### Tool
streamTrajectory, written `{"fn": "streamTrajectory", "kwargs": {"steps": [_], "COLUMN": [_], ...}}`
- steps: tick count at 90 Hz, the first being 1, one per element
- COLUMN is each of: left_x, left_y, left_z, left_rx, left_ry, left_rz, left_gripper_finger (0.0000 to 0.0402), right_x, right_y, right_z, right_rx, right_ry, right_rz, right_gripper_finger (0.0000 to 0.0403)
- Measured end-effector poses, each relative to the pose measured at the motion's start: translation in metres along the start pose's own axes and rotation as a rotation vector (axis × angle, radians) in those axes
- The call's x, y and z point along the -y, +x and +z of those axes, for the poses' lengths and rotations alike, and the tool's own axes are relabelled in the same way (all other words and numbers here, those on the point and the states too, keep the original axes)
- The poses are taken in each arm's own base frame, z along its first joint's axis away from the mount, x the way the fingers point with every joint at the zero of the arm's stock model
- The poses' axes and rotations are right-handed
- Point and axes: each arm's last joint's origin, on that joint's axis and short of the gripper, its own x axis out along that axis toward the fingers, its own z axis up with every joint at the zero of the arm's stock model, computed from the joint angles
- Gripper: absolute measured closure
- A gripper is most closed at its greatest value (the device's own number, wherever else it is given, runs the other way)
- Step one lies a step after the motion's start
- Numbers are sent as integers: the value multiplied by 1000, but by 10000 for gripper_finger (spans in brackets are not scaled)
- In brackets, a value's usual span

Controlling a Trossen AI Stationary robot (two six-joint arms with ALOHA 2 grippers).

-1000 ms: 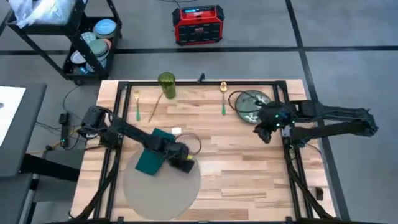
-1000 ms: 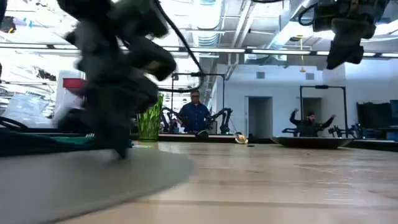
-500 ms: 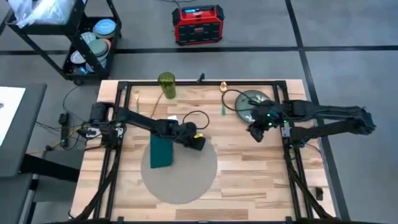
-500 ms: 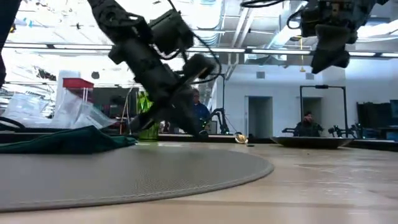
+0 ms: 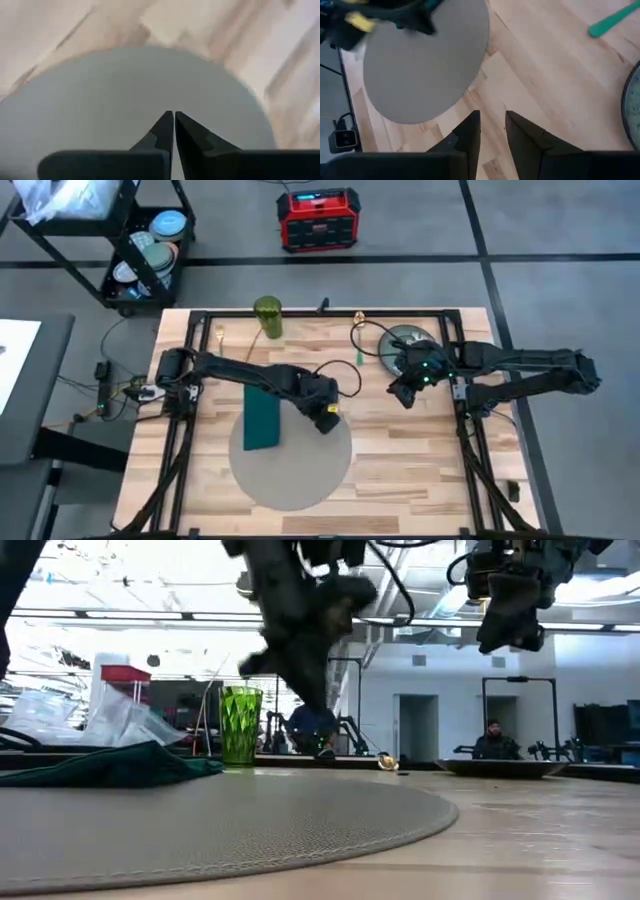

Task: Set table place
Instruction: Move the gray mat to the center

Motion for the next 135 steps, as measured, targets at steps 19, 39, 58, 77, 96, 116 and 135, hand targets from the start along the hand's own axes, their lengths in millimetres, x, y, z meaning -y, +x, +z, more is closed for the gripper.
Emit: {"fn": "streamTrajectory", "kwargs": {"steps": [19, 39, 58, 77, 96, 116, 135], "left_x": [-34, -71, -51, -31, -12, 5, 13], "left_y": [-30, -24, -17, 31, 68, 102, 113], "left_z": [-25, -67, -98, -104, -93, -66, -35], "left_rx": [-121, 1, 53, -73, -147, -228, -247], "left_ry": [-49, -289, -395, -317, -196, -39, 116], "left_rz": [385, 199, -275, -216, -244, -324, -373], "left_gripper_finger": [401, 401, 401, 401, 402, 401, 401], "right_x": [-4, -10, -13, -13, -12, -12, -12], "right_y": [0, 1, 1, 1, 1, 1, 1], "right_z": [-3, -7, -9, -9, -9, -10, -10], "right_rx": [-12, -30, -36, -33, -38, -41, -43], "right_ry": [-15, -26, -39, -38, -20, -20, -20], "right_rz": [15, 34, 43, 38, 33, 32, 33], "right_gripper_finger": [322, 322, 322, 324, 327, 327, 327]}}
